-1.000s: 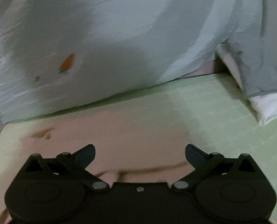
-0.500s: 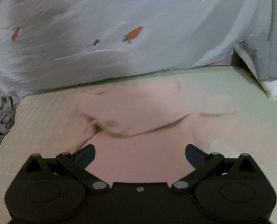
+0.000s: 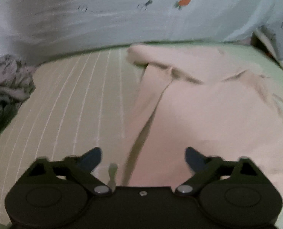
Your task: Fold clothes
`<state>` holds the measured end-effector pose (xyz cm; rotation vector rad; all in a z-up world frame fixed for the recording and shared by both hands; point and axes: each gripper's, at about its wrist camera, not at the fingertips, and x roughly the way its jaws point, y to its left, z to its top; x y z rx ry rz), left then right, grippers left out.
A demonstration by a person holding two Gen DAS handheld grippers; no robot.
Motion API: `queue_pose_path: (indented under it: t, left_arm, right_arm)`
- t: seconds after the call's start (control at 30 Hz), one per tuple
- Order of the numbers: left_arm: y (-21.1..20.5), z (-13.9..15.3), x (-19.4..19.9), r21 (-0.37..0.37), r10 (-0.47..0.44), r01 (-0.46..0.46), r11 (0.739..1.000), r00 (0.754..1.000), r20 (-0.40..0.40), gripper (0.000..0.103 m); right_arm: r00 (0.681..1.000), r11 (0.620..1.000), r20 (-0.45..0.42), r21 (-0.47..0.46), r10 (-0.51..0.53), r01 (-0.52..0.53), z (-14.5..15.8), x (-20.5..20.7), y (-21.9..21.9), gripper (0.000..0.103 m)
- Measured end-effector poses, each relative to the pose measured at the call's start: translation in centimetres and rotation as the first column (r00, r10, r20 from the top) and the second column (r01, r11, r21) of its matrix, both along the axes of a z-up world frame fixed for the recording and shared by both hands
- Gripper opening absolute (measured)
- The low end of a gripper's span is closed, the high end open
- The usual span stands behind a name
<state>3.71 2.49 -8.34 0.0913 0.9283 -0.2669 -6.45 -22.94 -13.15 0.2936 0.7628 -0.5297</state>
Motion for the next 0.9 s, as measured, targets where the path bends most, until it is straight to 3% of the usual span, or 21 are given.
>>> queue_pose_path:
  t: [0.07,0.1,0.23,0.3,0.47,0.6,0.73,0.9]
  left_arm:
    - [0.5,-0.2,0.1,-0.004,-0.001,0.001,1.0,1.0,-0.013,0.099]
    - [0.7,-0.4,0.2,-0.006,-0.001,0.001,1.0,1.0,-0.02,0.099]
    - [0.7,-0.8,0.1,-0.013,-0.028,0.028,1.0,0.999,-0.033,0.099]
    - [0.5,-0.9,0.1,-0.019,-0.045,0.044,0.999,0.998,-0.035,0.099]
    - [-0.6,-0.8,-0.2,-0.032,-0.083,0.082,0.996,0.996,-0.023,0.099]
    - [-1.6,-0.9,-0.1,-0.041,-0.096,0.095,0.995,0.995,-0.028,0.099]
    - [-2.8,-1.1,-0.5,-0.041,-0.115,0.114,0.993,0.993,-0.036,0.099]
    - [-4.7,-1.0,-1.5,-0.018,-0.134,0.134,0.991,0.99,-0.03,0.099]
  right_arm:
    - [1.0,1.0,-0.024,-0.008,0.006,-0.006,-0.3,0.3,0.8,0.069]
    - [0.999,1.0,-0.031,-0.017,0.008,-0.009,-0.4,0.4,1.0,0.058]
    - [1.0,1.0,-0.016,-0.004,0.014,-0.014,-0.1,0.1,0.7,0.032]
    - [1.0,0.999,0.012,0.029,0.022,-0.022,0.2,-0.3,0.3,0.003]
    - [0.994,0.998,0.113,0.062,0.004,-0.012,2.4,-2.4,-1.1,0.003]
    - [0.987,0.997,0.145,0.012,-0.074,0.073,4.4,-5.2,-3.2,0.003]
    - [0.98,0.985,0.098,0.011,-0.174,0.174,3.3,-7.2,-6.5,0.003]
    - [0.985,0.985,-0.012,-0.002,-0.175,0.175,0.3,-7.8,-8.2,0.005]
